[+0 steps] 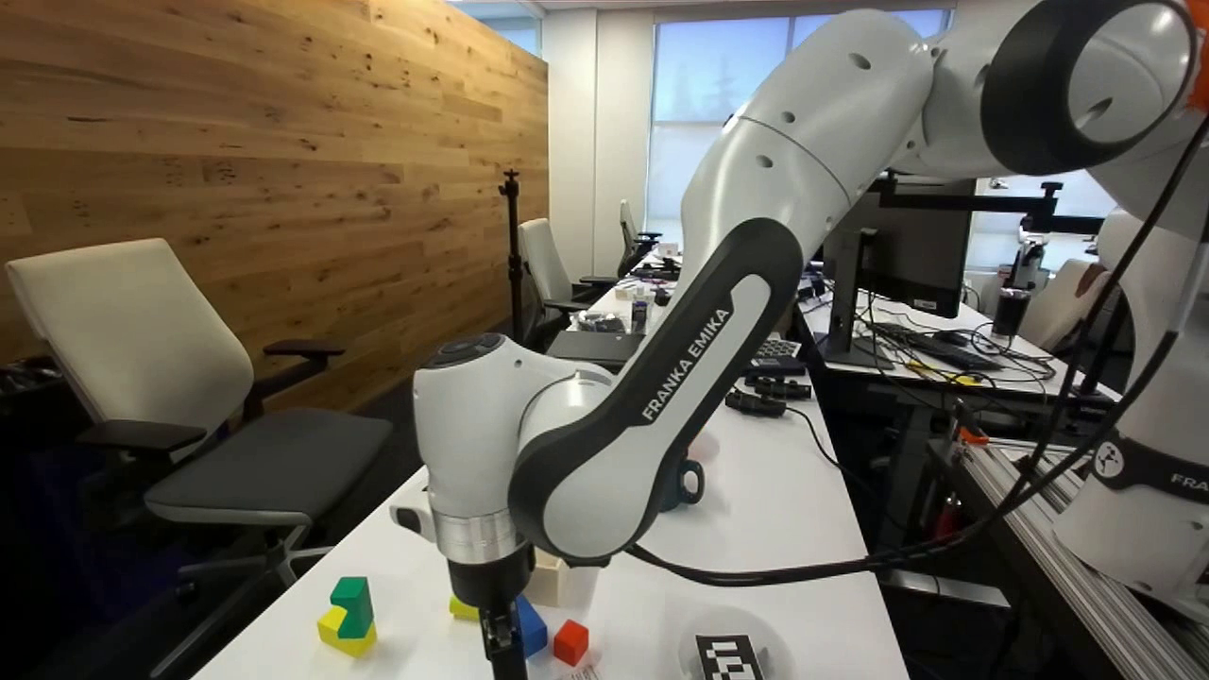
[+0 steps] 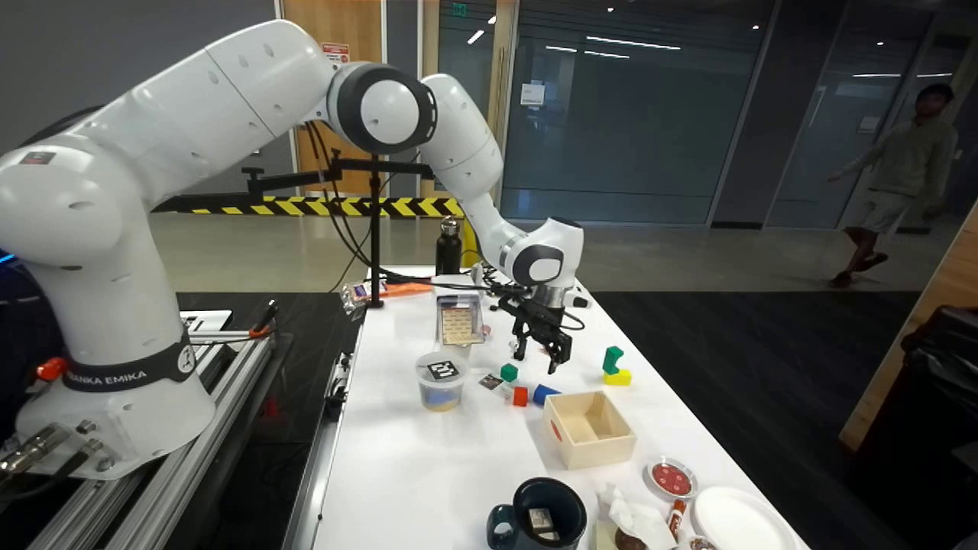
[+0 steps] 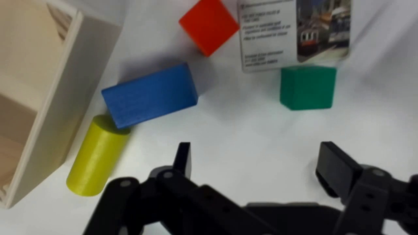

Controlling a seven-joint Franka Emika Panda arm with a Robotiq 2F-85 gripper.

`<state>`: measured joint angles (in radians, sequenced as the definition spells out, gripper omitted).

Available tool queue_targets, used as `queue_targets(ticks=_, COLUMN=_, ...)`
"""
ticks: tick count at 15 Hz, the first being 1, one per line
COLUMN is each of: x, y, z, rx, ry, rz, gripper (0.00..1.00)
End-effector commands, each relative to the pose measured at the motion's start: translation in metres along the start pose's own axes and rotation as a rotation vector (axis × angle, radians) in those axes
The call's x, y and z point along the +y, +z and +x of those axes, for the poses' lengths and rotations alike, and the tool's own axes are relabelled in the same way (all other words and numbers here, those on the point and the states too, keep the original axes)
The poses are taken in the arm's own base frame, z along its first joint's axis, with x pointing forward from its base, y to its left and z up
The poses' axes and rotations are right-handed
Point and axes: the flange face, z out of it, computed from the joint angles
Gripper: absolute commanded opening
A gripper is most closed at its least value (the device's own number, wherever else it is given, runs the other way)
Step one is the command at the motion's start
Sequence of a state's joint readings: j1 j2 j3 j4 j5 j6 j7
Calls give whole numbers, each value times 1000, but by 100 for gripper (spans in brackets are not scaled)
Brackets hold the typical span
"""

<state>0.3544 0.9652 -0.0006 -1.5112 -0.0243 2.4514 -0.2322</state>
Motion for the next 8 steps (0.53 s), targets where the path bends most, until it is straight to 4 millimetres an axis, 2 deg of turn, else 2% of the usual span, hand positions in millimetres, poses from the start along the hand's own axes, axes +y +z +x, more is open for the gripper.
queue_targets(ticks=1, x=-33, y=-10, z=-45, rx=-64, ry=-36, rz=4, gripper=100)
queue_targets(ticks=5, x=-57, y=-3, z=-70, rx=-80, ry=-96, rz=28, gripper=100)
queue_targets(ticks=8, x=-62, y=4, z=-73, rx=-17, ry=-143, rz=25, gripper=100)
